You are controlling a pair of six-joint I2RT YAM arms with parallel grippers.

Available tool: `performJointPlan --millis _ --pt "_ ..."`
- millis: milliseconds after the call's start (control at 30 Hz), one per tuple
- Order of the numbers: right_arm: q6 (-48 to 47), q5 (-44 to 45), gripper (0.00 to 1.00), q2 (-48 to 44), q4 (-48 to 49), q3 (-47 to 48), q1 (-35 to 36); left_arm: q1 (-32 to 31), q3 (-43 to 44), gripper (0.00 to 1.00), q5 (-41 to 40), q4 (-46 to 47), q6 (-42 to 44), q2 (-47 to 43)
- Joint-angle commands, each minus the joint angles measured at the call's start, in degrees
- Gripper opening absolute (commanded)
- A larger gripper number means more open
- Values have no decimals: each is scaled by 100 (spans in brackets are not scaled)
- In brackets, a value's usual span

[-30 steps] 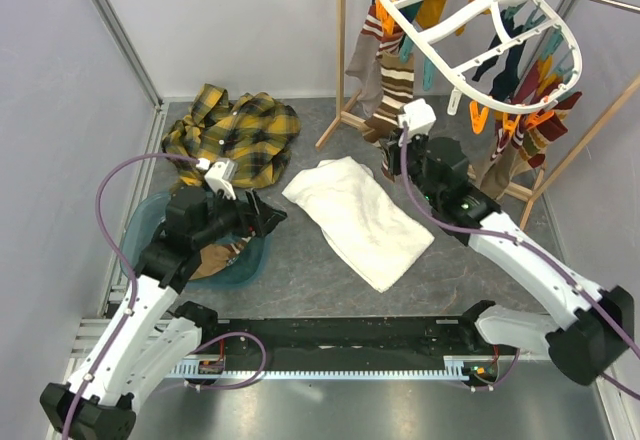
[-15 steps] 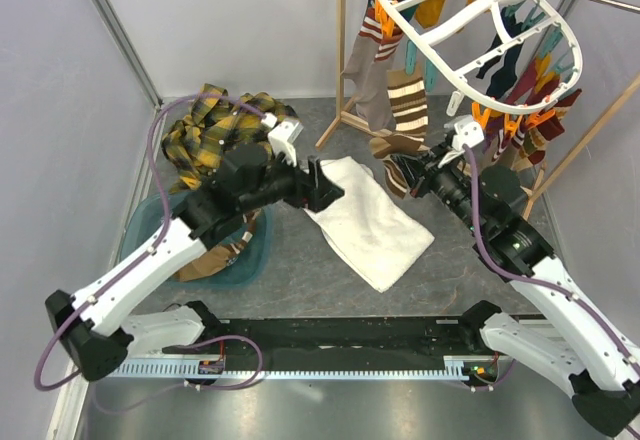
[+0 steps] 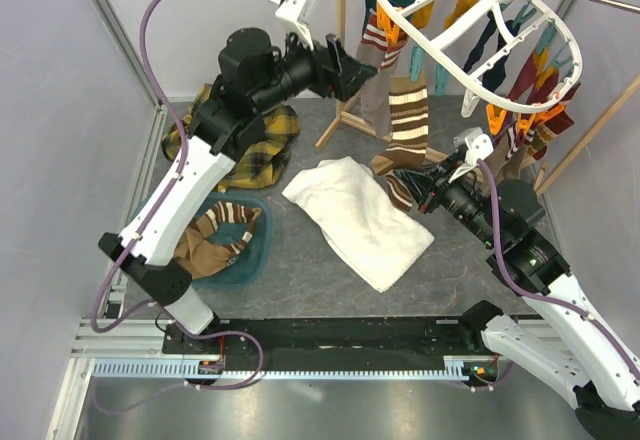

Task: Remove the socks clipped to the hanger

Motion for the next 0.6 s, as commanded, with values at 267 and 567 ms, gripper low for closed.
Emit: performJointPlan --millis 267,567 --pt "82 -545 0 -118 74 137 4 23 1630 84 1300 755 -568 1488" --pt "179 -809 0 -47 56 120 4 -267 1902 83 1099 1195 -587 1867"
